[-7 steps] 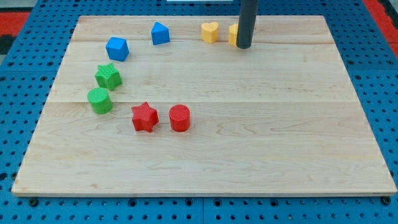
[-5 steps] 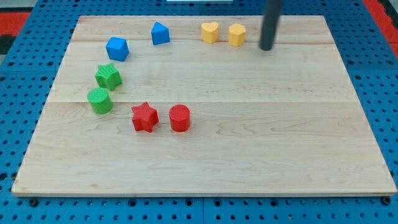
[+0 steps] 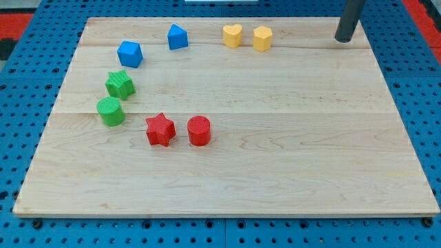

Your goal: Move the yellow blocks towards the blue triangle

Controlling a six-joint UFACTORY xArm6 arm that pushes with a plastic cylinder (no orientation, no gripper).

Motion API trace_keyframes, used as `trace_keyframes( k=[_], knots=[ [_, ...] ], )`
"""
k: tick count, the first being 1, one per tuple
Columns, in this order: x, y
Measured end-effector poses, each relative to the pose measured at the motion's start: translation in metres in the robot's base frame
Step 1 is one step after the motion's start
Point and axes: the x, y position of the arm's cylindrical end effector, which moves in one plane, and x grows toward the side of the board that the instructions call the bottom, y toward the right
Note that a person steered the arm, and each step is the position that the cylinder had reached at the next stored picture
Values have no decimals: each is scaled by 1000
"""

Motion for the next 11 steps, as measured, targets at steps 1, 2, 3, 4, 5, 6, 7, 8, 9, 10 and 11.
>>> trace_keyframes(
  k=[1, 2, 3, 4, 5, 6, 7, 8, 9, 10, 11],
  knots=[
    [-40, 0],
    [-56, -8],
    [-22, -5],
    [8, -28],
    [14, -62],
    [13, -99],
    [13, -115],
    [13, -125],
    [13, -133],
    [13, -144],
    [13, -150]
  ],
)
